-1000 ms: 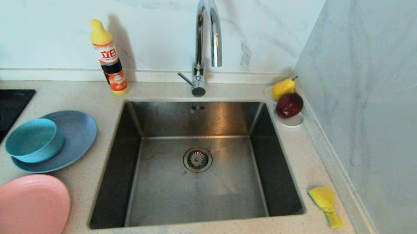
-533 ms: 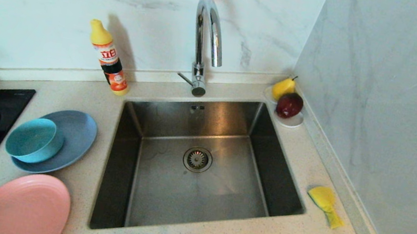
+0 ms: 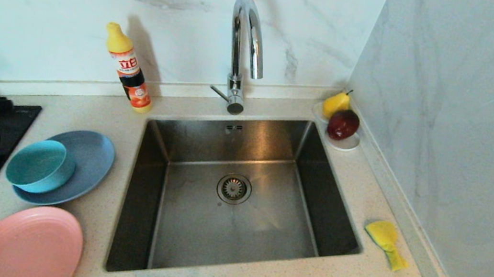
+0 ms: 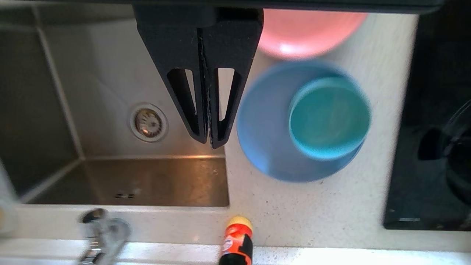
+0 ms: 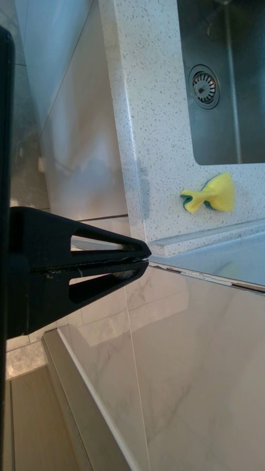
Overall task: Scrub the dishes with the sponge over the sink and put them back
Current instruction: Grab the dish soap
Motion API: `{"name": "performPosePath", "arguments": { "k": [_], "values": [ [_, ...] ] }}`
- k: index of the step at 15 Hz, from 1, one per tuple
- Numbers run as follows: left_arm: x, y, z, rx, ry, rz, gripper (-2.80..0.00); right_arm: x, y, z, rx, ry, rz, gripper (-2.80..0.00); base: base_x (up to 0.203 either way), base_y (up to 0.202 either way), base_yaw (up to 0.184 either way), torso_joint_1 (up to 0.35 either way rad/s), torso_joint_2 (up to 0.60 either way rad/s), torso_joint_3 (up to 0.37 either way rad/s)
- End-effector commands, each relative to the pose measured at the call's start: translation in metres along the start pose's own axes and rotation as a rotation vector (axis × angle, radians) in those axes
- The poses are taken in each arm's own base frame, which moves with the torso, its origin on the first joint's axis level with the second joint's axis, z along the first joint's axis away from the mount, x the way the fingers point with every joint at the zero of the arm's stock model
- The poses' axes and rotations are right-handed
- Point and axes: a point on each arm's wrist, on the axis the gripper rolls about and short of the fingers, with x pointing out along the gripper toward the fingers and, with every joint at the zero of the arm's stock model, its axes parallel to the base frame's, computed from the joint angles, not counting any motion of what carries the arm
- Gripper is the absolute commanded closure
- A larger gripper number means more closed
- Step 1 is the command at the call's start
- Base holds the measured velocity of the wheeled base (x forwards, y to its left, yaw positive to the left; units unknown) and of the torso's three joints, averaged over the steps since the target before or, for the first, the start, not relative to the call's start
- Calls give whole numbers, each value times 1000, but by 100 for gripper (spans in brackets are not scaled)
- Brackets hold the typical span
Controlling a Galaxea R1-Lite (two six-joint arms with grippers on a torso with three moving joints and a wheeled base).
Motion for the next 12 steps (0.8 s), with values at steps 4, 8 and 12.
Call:
{"name": "performPosePath", "arguments": {
  "k": [4,8,12],
  "values": [
    [123,-10,-23,19,26,105,0,0,0,0,0,-1,0,0,0,0,0,0,0,0],
    [153,-16,-41,59,-1,97,0,0,0,0,0,-1,0,0,0,0,0,0,0,0],
    [185,-15,-63,120,-77,169,-280,0,0,0,0,-1,0,0,0,0,0,0,0,0]
  ]
}}
